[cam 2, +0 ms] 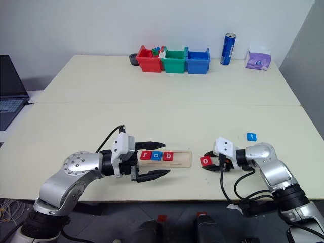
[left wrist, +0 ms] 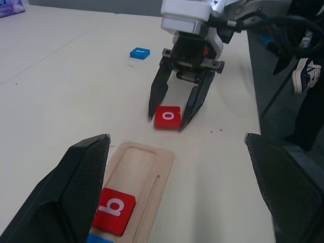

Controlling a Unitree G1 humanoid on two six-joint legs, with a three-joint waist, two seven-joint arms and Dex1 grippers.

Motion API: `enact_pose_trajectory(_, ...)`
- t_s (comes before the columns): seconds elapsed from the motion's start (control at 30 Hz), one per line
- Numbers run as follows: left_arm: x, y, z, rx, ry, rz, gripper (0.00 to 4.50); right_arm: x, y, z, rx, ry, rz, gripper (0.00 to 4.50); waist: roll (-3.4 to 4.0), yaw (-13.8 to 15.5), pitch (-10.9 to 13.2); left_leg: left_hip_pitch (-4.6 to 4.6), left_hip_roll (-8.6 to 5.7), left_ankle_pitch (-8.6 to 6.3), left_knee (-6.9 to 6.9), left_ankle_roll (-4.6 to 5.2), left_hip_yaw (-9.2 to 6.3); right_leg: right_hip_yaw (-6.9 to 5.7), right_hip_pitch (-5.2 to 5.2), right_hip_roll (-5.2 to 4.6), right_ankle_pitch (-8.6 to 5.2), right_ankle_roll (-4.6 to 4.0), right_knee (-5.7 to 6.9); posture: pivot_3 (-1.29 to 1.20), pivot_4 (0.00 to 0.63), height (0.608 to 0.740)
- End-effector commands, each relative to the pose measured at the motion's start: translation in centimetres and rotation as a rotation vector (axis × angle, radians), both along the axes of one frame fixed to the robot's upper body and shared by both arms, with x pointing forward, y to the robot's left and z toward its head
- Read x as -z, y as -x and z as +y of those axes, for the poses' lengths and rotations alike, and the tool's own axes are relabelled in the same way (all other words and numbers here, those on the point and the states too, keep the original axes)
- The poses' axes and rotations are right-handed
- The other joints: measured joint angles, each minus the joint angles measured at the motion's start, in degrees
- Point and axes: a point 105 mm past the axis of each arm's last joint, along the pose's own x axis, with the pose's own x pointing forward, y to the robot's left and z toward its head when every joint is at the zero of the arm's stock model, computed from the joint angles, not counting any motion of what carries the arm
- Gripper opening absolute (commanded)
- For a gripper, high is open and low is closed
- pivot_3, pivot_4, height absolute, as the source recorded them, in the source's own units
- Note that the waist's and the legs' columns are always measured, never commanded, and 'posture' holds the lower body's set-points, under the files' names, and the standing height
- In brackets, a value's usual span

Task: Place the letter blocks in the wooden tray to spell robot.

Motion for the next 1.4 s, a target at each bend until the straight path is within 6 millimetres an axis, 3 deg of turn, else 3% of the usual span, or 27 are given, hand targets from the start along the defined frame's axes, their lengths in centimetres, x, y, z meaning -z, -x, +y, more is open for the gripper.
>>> enact_pose_trajectory(0.03,-0.7,-0.1,1.4,-0.040,-0.002,-0.038,4.50,-3.3,-0.6,1.9,0.003,-0.080,-0.069,1.91,0.02,0.0,0.0,0.01,0.00,0.00,-0.01,0.00,0.00,0.00,0.00,0.00,0.00,0.00,0.00,0.00,0.150,0.740)
enact_pose_trajectory(0.13,-0.5,0.1,1.9,-0.073,-0.007,-0.035,4.50,-3.5,-0.9,2.2,0.044,-0.079,-0.080,1.91,0.02,0.1,0.0,-0.02,-0.01,0.00,-0.01,0.00,-0.04,-0.03,-0.01,-0.01,0.00,0.00,-0.01,0.00,0.150,0.740)
enact_pose_trajectory(0.27,-0.4,0.4,1.9,-0.100,0.003,-0.037,4.50,-2.7,-1.9,1.1,0.189,-0.080,-0.079,1.91,0.02,0.5,0.0,-0.09,-0.02,0.00,0.00,0.00,-0.06,-0.03,0.00,-0.14,0.00,0.00,-0.04,0.00,0.150,0.740)
enact_pose_trajectory(0.53,-0.3,0.8,2.0,-0.128,0.007,-0.034,4.50,0.3,-0.5,-2.1,0.293,0.002,-0.032,1.91,0.01,0.4,0.0,-0.07,-0.06,0.00,0.00,0.00,0.03,0.00,0.00,-0.23,-0.02,0.03,-0.03,0.00,0.150,0.740)
enact_pose_trajectory(0.77,-0.6,0.5,1.8,-0.120,0.009,-0.042,4.50,1.4,0.1,-1.2,0.296,-0.016,0.028,1.91,0.01,0.2,0.0,0.12,-0.05,0.00,-0.01,0.00,0.00,-0.02,0.12,-0.06,-0.02,0.04,-0.02,0.00,0.150,0.740)
enact_pose_trajectory(1.03,-0.6,0.3,1.8,-0.113,0.005,-0.044,4.50,1.5,-0.2,-1.6,0.297,-0.010,0.024,4.46,0.01,0.2,0.0,0.18,-0.05,0.00,-0.01,0.00,0.01,-0.01,0.18,-0.05,-0.02,0.04,-0.02,0.00,0.150,0.740)
enact_pose_trajectory(1.4,-0.5,0.4,1.7,-0.106,0.008,-0.044,4.50,1.1,-0.2,-3.3,0.170,0.047,-0.010,4.46,0.01,0.3,0.0,0.19,-0.08,0.00,0.00,0.00,0.03,-0.01,0.22,-0.08,-0.02,0.04,-0.05,0.00,0.150,0.740)
